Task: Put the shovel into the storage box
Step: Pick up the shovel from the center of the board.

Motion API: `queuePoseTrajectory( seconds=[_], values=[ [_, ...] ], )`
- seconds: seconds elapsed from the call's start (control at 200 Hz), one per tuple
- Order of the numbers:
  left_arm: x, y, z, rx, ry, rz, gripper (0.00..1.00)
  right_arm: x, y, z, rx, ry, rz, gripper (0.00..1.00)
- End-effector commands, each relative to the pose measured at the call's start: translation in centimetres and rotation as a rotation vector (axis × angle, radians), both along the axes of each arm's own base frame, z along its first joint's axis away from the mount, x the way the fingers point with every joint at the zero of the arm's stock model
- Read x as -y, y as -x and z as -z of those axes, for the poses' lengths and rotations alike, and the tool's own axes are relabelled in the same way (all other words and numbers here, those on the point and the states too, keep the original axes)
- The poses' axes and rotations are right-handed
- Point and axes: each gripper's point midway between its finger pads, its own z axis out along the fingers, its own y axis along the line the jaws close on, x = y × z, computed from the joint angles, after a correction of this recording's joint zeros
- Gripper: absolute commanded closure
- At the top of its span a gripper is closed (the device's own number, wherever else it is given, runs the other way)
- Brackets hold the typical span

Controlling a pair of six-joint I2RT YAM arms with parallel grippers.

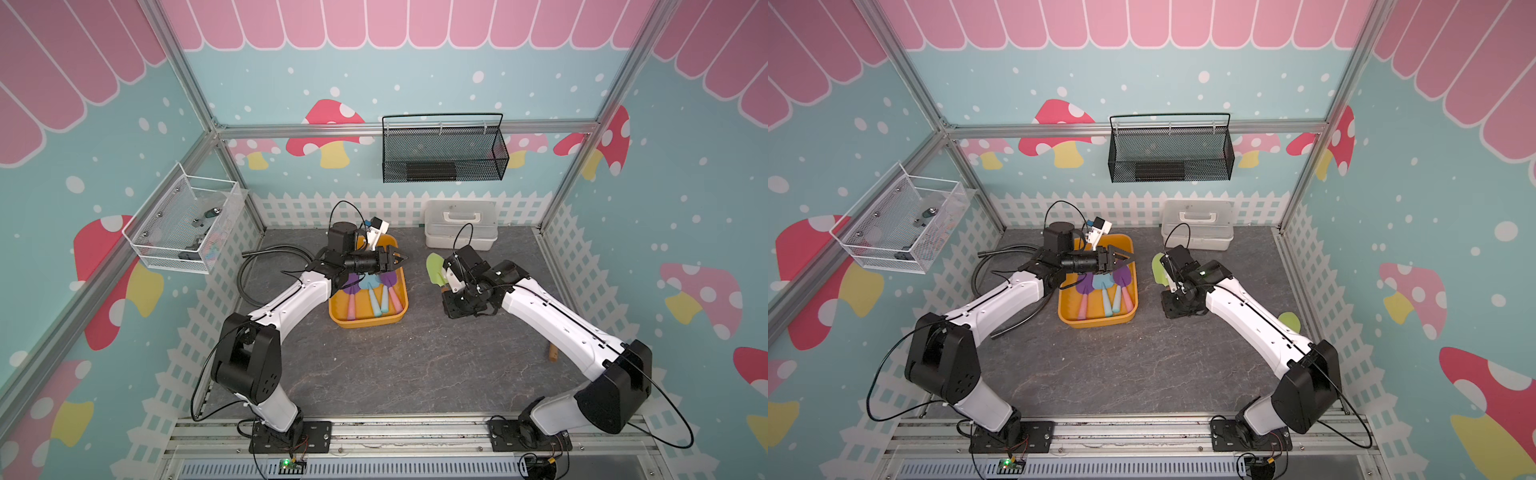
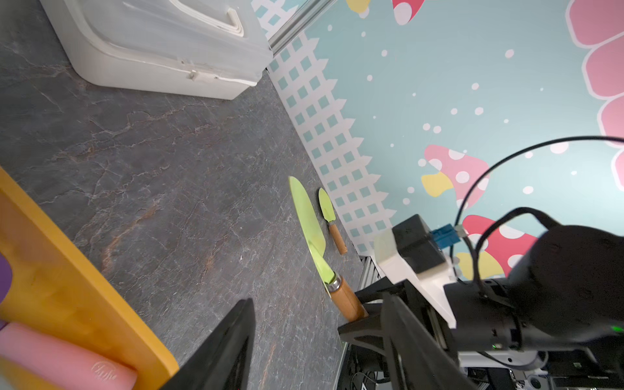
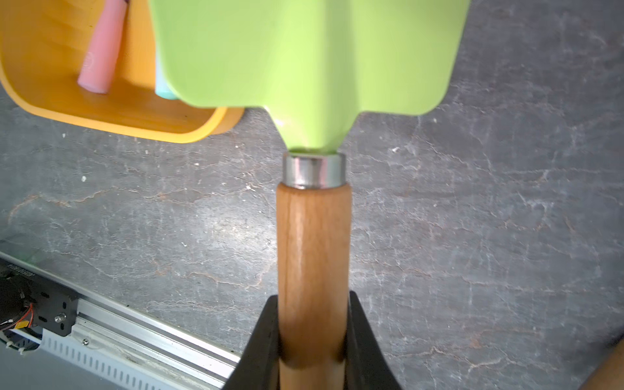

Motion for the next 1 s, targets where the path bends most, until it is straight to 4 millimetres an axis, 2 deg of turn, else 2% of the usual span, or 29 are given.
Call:
queuePoseTrajectory(
  seconds=[0.0,0.21,0.365,0.635,0.906,0.996],
  values=[
    [0.6,-0.2,1.7,-0.03,-0.001,-0.003,0.38,-1.1,-0.1,-0.3,-0.003,0.03,-0.015,1.0],
    [0.9,-0.3,2.3,-0.032,-0.005,-0.006,0.41,-2.4,-0.7,-0.8,0.017,0.043,-0.044,1.0],
    [1.0,-0.5,2.7,-0.043,-0.007,-0.006,0.55,-3.1,-0.8,-1.3,0.022,0.039,-0.059,1.0],
    [1.6,-0.9,3.3,-0.057,-0.008,-0.015,0.6,-4.2,-0.9,-0.8,0.018,0.089,-0.099,1.0],
    [1.6,-1.3,3.5,-0.065,-0.012,-0.028,0.99,-4.0,-1.5,-1.0,0.061,0.193,-0.104,1.0],
    [1.7,-1.4,3.4,-0.066,-0.009,-0.027,1.0,-3.9,-1.6,-0.9,0.071,0.232,-0.111,1.0]
  ],
)
